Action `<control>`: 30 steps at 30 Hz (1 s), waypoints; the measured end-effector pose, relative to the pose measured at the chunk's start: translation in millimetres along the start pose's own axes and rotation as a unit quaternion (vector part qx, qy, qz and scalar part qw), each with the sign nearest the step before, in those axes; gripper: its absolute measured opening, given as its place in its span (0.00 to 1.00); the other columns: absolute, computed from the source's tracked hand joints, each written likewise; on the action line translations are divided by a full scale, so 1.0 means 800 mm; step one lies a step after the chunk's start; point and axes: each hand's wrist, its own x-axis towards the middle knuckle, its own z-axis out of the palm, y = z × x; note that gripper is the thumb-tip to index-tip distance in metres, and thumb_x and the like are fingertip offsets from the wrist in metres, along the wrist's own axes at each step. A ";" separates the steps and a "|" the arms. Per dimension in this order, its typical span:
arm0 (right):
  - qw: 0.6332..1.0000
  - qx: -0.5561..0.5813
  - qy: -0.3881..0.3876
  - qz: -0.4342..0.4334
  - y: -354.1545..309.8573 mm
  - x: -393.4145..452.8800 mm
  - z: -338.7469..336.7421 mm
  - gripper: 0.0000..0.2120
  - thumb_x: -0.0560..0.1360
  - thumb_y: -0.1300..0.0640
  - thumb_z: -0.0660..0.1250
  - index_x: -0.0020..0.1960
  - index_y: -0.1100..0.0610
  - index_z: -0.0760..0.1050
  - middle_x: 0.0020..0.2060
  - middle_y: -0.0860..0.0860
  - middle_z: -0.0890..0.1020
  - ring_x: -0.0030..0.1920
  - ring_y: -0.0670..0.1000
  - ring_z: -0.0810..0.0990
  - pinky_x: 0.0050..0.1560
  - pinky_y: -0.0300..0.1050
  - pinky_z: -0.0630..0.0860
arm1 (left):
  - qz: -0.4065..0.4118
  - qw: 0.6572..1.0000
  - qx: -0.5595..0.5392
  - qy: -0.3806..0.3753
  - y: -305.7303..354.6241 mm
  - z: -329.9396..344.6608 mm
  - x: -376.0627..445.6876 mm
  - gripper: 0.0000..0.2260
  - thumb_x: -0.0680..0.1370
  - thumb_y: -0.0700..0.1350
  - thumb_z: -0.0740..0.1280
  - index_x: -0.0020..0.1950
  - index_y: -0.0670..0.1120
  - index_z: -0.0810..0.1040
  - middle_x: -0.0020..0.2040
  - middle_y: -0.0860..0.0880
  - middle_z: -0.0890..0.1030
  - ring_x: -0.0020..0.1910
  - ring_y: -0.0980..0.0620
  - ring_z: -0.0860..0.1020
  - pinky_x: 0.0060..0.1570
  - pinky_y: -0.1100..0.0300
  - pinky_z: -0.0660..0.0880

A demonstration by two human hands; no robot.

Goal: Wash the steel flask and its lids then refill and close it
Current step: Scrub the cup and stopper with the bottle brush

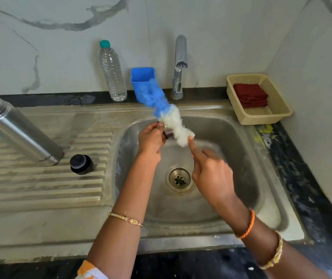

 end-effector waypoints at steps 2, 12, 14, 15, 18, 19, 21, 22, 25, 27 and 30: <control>0.999 -0.006 0.031 0.013 0.001 -0.022 0.012 0.33 0.66 0.68 0.70 0.69 0.51 0.71 0.33 0.52 0.74 0.21 0.58 0.72 0.17 0.46 0.70 | -0.020 0.999 -0.039 -0.019 0.003 -0.001 -0.003 0.09 0.80 0.34 0.60 0.46 0.44 0.77 0.43 0.46 0.81 0.42 0.50 0.81 0.36 0.61 0.81; 0.967 0.025 -0.196 0.162 0.015 0.075 -0.045 0.21 0.78 0.57 0.59 0.70 0.44 0.67 0.54 0.53 0.80 0.50 0.54 0.79 0.49 0.49 0.76 | 0.372 0.875 0.305 -0.049 -0.014 -0.007 -0.023 0.11 0.79 0.32 0.62 0.58 0.36 0.80 0.53 0.46 0.82 0.49 0.57 0.78 0.50 0.75 0.72; 0.946 0.077 -0.274 0.153 0.010 0.075 -0.043 0.19 0.77 0.56 0.61 0.67 0.44 0.72 0.58 0.50 0.80 0.47 0.48 0.78 0.55 0.47 0.76 | 0.406 0.854 0.323 -0.043 -0.011 -0.005 -0.019 0.11 0.78 0.31 0.62 0.58 0.35 0.80 0.53 0.42 0.83 0.51 0.57 0.77 0.48 0.79 0.69; 0.940 0.105 -0.289 0.145 0.003 0.065 -0.033 0.18 0.77 0.55 0.61 0.66 0.44 0.73 0.58 0.49 0.80 0.47 0.46 0.77 0.57 0.46 0.75 | 0.419 0.844 0.334 -0.035 -0.009 -0.003 -0.017 0.11 0.78 0.31 0.62 0.58 0.35 0.80 0.52 0.41 0.83 0.49 0.58 0.77 0.46 0.81 0.68; 0.945 0.141 -0.243 0.169 -0.012 0.040 -0.007 0.18 0.77 0.54 0.61 0.66 0.44 0.73 0.61 0.48 0.79 0.59 0.49 0.77 0.63 0.48 0.73 | 0.415 0.842 0.345 -0.012 -0.009 -0.002 -0.013 0.09 0.78 0.34 0.63 0.55 0.37 0.81 0.45 0.42 0.83 0.40 0.55 0.77 0.40 0.75 0.71; 0.945 0.142 -0.225 0.189 -0.010 0.038 -0.003 0.19 0.77 0.55 0.60 0.66 0.45 0.73 0.61 0.48 0.79 0.60 0.50 0.77 0.63 0.48 0.73 | 0.404 0.850 0.340 -0.005 -0.010 -0.004 -0.012 0.09 0.79 0.35 0.64 0.54 0.38 0.81 0.43 0.44 0.82 0.39 0.54 0.77 0.41 0.69 0.73; 0.937 0.152 -0.220 0.224 -0.002 0.040 -0.003 0.18 0.78 0.55 0.60 0.67 0.45 0.72 0.57 0.50 0.80 0.54 0.51 0.79 0.58 0.46 0.75 | 0.377 0.866 0.328 0.004 -0.011 -0.008 -0.012 0.08 0.79 0.36 0.64 0.55 0.38 0.81 0.43 0.49 0.80 0.42 0.54 0.76 0.43 0.68 0.74; 0.931 0.164 -0.222 0.237 0.004 0.042 -0.005 0.18 0.78 0.55 0.60 0.68 0.45 0.71 0.54 0.51 0.80 0.50 0.51 0.79 0.55 0.46 0.76 | 0.365 0.872 0.327 0.007 -0.011 -0.011 -0.012 0.08 0.79 0.36 0.64 0.55 0.38 0.81 0.44 0.50 0.79 0.43 0.55 0.76 0.43 0.73 0.72; 0.923 0.208 -0.204 0.251 0.017 0.050 -0.015 0.17 0.78 0.56 0.61 0.66 0.46 0.73 0.49 0.51 0.81 0.43 0.50 0.79 0.46 0.43 0.77 | 0.329 0.885 0.330 0.014 -0.012 -0.019 -0.010 0.08 0.79 0.37 0.64 0.55 0.38 0.81 0.45 0.48 0.81 0.44 0.54 0.76 0.41 0.76 0.68; 0.916 0.235 -0.193 0.262 0.024 0.059 -0.024 0.17 0.78 0.57 0.62 0.66 0.48 0.74 0.38 0.48 0.78 0.33 0.46 0.74 0.32 0.37 0.69 | 0.303 0.889 0.343 -0.001 -0.016 -0.024 -0.007 0.08 0.79 0.38 0.64 0.55 0.39 0.81 0.47 0.45 0.82 0.45 0.53 0.78 0.44 0.71 0.69; 0.916 0.250 -0.192 0.249 0.021 0.072 -0.038 0.17 0.78 0.57 0.63 0.66 0.49 0.74 0.37 0.44 0.76 0.34 0.42 0.71 0.32 0.35 0.65 | 0.261 0.892 0.369 -0.029 -0.024 -0.025 -0.011 0.09 0.79 0.39 0.64 0.56 0.39 0.80 0.48 0.46 0.82 0.48 0.50 0.80 0.50 0.62 0.74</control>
